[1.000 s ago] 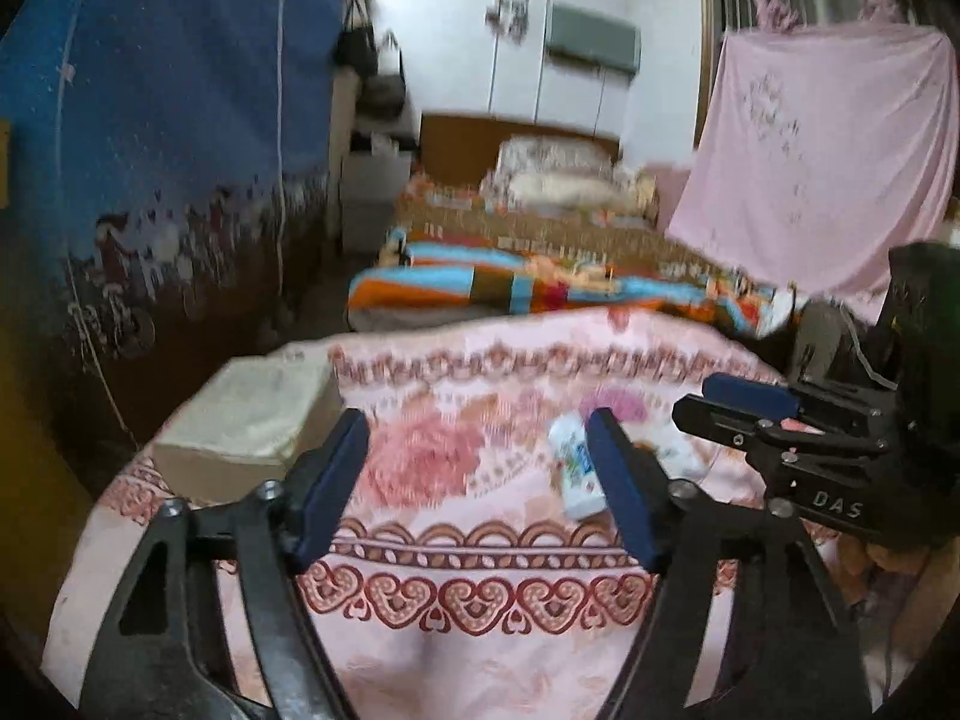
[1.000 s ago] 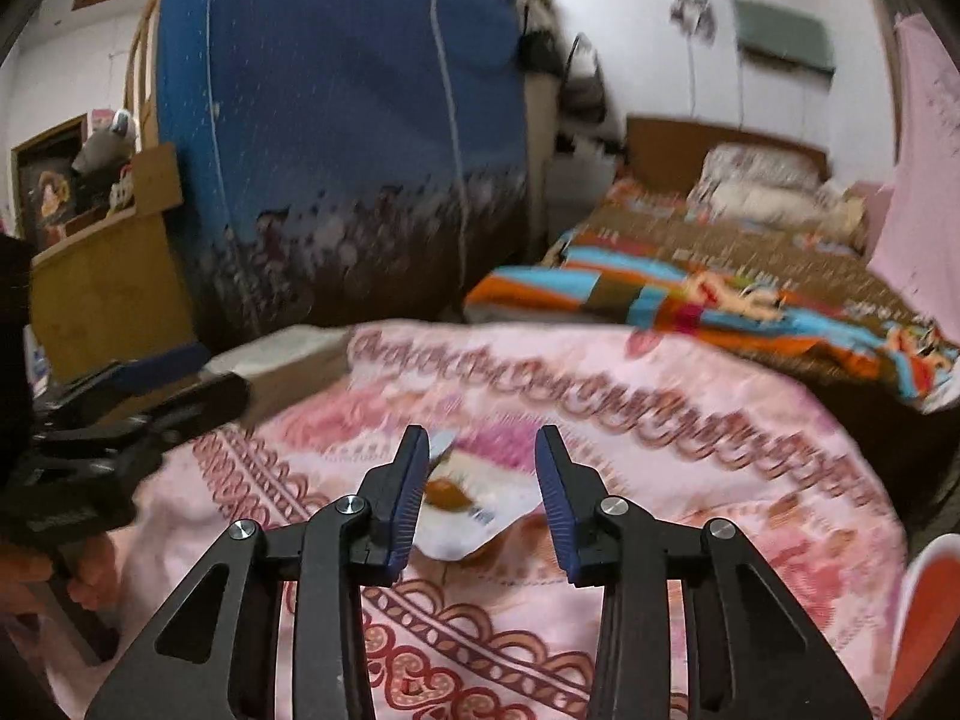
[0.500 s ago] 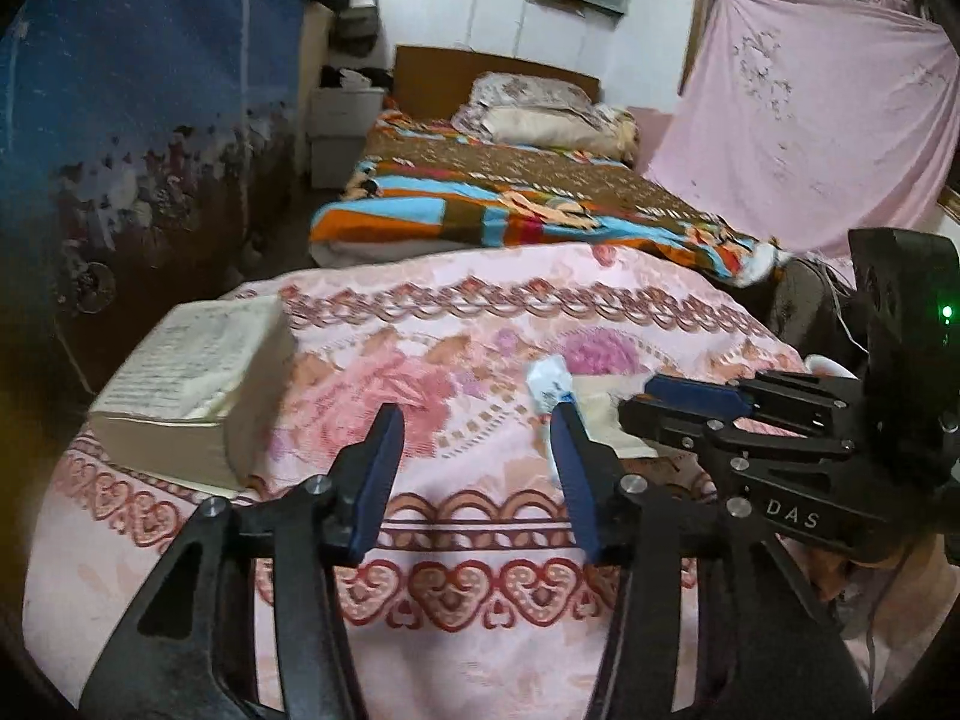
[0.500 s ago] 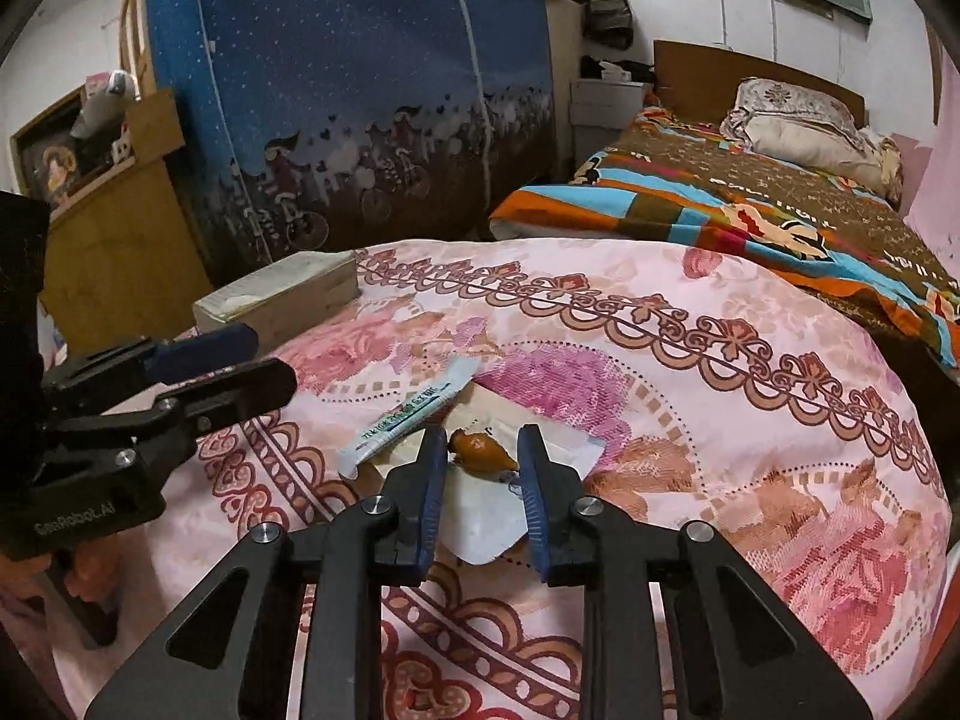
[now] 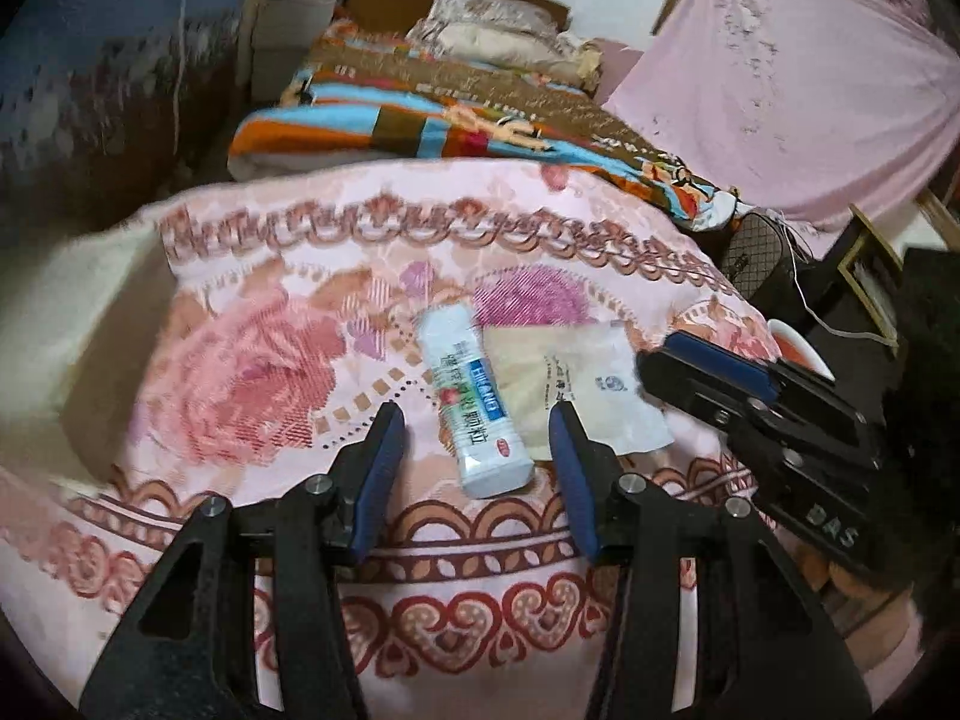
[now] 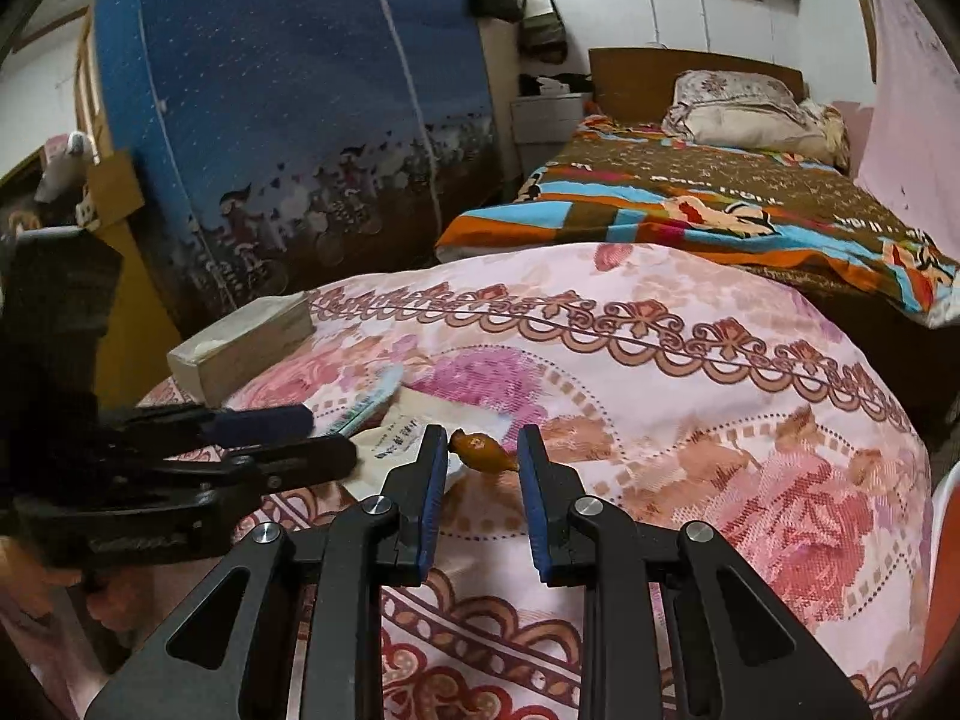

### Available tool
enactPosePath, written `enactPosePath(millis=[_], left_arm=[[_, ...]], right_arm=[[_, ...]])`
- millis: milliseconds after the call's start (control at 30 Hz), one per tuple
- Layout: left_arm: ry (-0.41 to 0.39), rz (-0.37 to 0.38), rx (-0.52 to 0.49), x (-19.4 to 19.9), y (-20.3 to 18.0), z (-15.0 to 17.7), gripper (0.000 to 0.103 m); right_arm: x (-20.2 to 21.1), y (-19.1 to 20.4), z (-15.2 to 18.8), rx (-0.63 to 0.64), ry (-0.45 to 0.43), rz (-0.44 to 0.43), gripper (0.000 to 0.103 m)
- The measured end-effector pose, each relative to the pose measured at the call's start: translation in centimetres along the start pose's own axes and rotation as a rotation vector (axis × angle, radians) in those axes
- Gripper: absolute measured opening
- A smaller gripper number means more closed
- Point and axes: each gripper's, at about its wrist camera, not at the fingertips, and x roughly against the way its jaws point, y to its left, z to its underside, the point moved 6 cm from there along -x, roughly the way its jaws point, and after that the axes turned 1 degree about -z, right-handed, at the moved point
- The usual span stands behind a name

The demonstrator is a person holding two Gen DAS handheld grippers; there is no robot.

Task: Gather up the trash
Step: 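Grasp the white medicine packet with the left tool while the right tool grasps the brown nut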

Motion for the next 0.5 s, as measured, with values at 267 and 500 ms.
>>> enactPosePath(millis=[267, 500], left_arm=[[-0.021, 0.030, 0.046, 0.53, 0.40, 0.46, 0.011], [-0.027, 0.036, 0.045, 0.54, 0.31, 0.46, 0.006]], right_arm=[[0.07, -0.01, 0.05, -0.001, 0.000, -0.005, 0.022], [0.05, -0.06, 0.08, 0.003, -0.001, 0.000, 0.022]])
